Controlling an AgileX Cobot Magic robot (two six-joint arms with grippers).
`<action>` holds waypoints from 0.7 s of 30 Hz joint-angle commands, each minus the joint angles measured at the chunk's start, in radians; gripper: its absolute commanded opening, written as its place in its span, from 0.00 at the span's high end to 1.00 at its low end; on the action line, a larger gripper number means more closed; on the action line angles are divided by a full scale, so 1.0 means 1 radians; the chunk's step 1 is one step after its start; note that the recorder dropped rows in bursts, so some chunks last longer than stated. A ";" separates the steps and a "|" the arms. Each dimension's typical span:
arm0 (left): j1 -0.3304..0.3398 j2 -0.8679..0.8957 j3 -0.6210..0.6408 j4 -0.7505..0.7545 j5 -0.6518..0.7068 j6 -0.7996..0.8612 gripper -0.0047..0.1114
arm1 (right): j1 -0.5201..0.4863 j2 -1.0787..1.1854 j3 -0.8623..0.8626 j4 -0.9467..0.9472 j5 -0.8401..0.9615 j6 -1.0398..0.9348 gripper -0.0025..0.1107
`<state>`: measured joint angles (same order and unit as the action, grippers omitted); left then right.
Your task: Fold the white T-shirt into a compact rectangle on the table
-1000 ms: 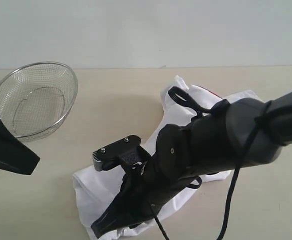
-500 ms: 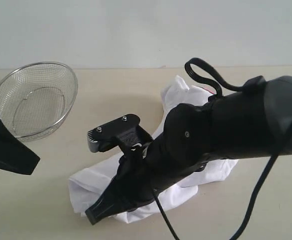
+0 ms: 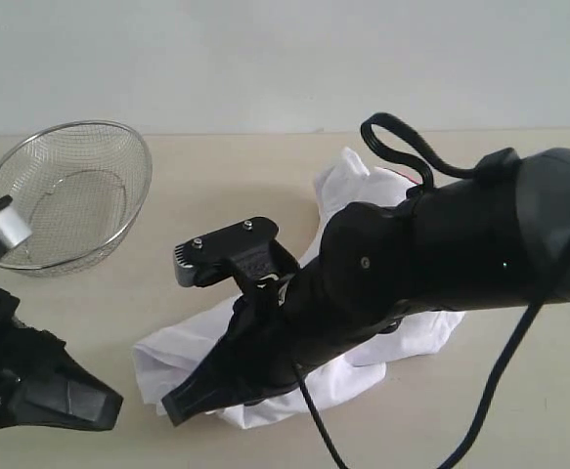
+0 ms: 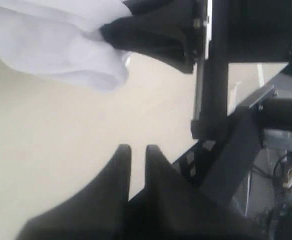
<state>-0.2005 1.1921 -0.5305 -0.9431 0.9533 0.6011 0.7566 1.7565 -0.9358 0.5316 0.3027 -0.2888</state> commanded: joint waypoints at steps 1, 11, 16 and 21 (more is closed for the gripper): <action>-0.008 0.001 0.052 -0.162 -0.102 0.020 0.87 | -0.002 -0.011 0.005 -0.004 -0.016 0.000 0.98; -0.008 0.001 0.095 -0.251 -0.212 0.027 0.46 | -0.002 -0.045 0.005 -0.004 -0.028 0.000 0.98; -0.008 0.001 0.138 -0.302 -0.263 0.038 0.47 | -0.002 -0.067 0.005 -0.004 -0.030 0.000 0.98; -0.008 0.001 0.137 -0.428 -0.266 0.108 0.47 | -0.002 -0.067 0.005 -0.002 -0.030 0.000 0.98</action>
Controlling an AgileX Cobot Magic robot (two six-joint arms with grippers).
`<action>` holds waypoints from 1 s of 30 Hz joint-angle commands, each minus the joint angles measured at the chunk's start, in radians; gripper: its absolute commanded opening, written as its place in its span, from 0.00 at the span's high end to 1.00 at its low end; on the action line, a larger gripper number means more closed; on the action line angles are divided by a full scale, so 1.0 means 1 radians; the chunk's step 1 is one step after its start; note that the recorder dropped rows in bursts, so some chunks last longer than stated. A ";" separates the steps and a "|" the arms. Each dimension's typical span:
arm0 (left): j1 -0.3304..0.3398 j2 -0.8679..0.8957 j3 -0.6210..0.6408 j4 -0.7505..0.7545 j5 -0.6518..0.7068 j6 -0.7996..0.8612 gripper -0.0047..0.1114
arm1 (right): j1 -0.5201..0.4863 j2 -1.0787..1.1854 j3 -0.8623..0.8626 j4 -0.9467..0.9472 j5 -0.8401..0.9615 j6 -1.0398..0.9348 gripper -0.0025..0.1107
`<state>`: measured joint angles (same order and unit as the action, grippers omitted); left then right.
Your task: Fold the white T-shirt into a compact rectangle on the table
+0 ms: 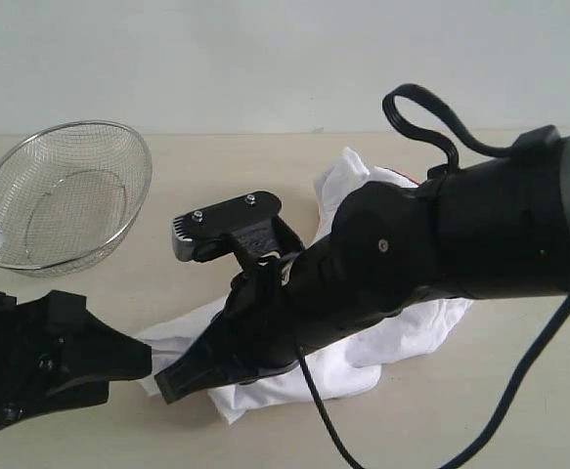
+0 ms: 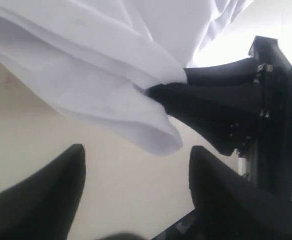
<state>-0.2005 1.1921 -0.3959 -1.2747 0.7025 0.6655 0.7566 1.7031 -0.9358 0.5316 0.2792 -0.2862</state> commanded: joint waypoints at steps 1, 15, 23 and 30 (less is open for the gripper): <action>-0.008 0.002 0.003 -0.117 -0.015 0.051 0.47 | -0.002 -0.014 0.005 0.000 -0.006 -0.003 0.98; -0.008 0.164 0.003 -0.246 0.035 0.139 0.47 | -0.002 -0.014 0.005 0.004 -0.019 -0.003 0.98; -0.008 0.212 0.003 -0.314 0.034 0.175 0.47 | -0.002 -0.014 0.005 0.004 -0.032 -0.007 0.98; -0.008 0.247 0.003 -0.331 0.028 0.207 0.60 | -0.002 -0.014 0.005 0.004 -0.036 -0.007 0.98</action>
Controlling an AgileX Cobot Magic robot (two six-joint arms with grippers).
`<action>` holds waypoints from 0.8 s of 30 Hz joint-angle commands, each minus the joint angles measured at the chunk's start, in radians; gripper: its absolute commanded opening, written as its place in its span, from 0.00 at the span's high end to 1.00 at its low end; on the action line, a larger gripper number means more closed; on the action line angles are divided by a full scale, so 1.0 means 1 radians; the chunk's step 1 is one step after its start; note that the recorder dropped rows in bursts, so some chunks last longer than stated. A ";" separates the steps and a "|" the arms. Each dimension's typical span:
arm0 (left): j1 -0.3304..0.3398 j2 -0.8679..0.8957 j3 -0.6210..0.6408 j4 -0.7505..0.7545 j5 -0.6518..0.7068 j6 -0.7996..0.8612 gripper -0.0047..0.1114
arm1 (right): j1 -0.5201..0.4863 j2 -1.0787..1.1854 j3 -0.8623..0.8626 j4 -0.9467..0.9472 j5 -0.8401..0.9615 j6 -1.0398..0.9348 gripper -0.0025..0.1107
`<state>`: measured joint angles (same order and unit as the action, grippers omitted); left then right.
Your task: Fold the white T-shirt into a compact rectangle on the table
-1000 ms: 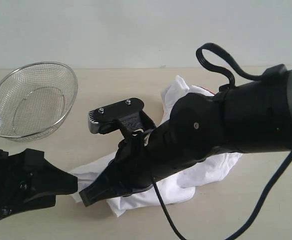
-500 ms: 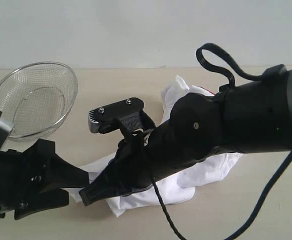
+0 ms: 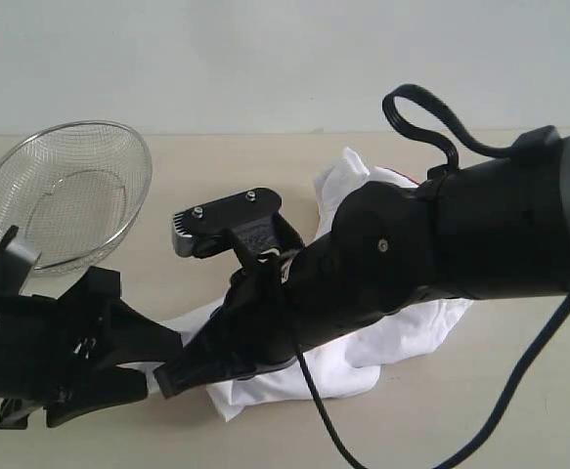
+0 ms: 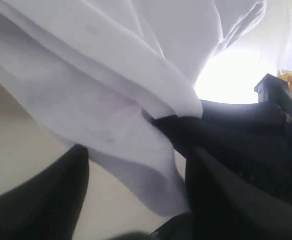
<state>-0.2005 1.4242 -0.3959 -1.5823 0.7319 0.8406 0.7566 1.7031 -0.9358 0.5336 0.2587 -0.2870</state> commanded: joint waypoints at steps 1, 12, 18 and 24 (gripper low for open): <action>-0.008 0.017 0.003 -0.026 -0.005 0.031 0.67 | -0.002 -0.014 0.005 0.002 -0.016 -0.006 0.98; -0.008 0.018 0.003 -0.034 -0.033 0.121 0.92 | -0.002 -0.018 0.005 0.002 -0.041 -0.006 0.98; -0.008 0.018 0.003 0.023 -0.062 0.121 0.92 | -0.002 -0.056 0.005 0.002 -0.051 -0.002 0.98; -0.008 0.018 0.003 0.109 -0.115 0.086 0.92 | -0.009 -0.116 0.005 0.002 -0.046 -0.002 0.98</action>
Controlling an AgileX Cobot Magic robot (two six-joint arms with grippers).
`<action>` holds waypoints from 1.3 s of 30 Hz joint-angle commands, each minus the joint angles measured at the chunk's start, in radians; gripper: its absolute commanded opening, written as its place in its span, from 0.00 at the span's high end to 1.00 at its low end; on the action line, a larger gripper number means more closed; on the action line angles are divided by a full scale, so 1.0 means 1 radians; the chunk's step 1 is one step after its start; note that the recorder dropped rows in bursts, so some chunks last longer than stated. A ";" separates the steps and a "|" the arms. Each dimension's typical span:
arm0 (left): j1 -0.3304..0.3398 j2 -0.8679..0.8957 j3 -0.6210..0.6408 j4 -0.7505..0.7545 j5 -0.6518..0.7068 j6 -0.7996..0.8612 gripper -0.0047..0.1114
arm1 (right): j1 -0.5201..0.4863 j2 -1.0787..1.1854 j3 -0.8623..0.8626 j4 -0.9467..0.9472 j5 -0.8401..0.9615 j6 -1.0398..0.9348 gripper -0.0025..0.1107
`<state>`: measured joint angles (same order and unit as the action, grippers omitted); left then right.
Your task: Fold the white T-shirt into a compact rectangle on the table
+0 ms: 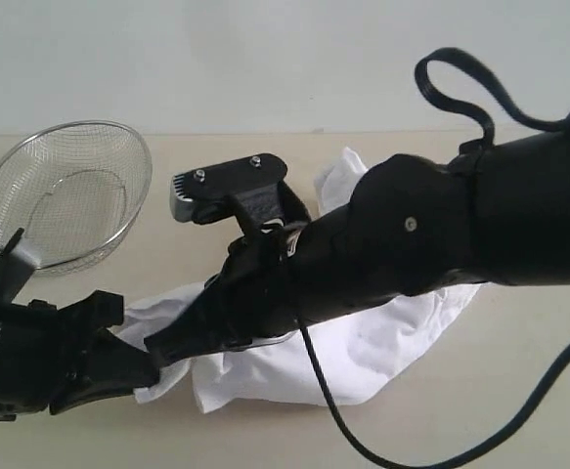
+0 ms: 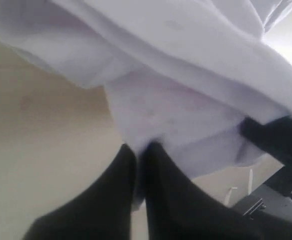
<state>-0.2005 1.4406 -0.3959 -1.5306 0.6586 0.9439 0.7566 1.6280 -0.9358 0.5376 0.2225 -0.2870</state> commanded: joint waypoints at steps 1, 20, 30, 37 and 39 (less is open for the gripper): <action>-0.008 0.002 0.003 0.067 -0.049 -0.024 0.92 | -0.011 -0.046 0.005 -0.005 -0.008 -0.002 0.98; -0.008 0.002 -0.115 0.293 -0.157 -0.220 0.92 | -0.286 -0.232 0.005 -0.057 0.291 -0.006 0.98; -0.008 0.002 -0.337 0.396 -0.091 -0.312 0.92 | -0.437 -0.293 -0.095 -0.132 0.493 -0.036 0.98; 0.040 -0.012 -0.538 0.680 0.028 -0.521 0.92 | -0.488 -0.293 -0.219 -0.170 0.617 -0.050 0.98; 0.055 -0.034 -0.570 0.751 0.054 -0.557 0.92 | -0.505 -0.293 -0.233 -0.177 0.641 -0.058 0.98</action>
<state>-0.1677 1.4357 -0.9189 -0.8891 0.6606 0.4573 0.2758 1.3466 -1.1464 0.3839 0.8203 -0.3274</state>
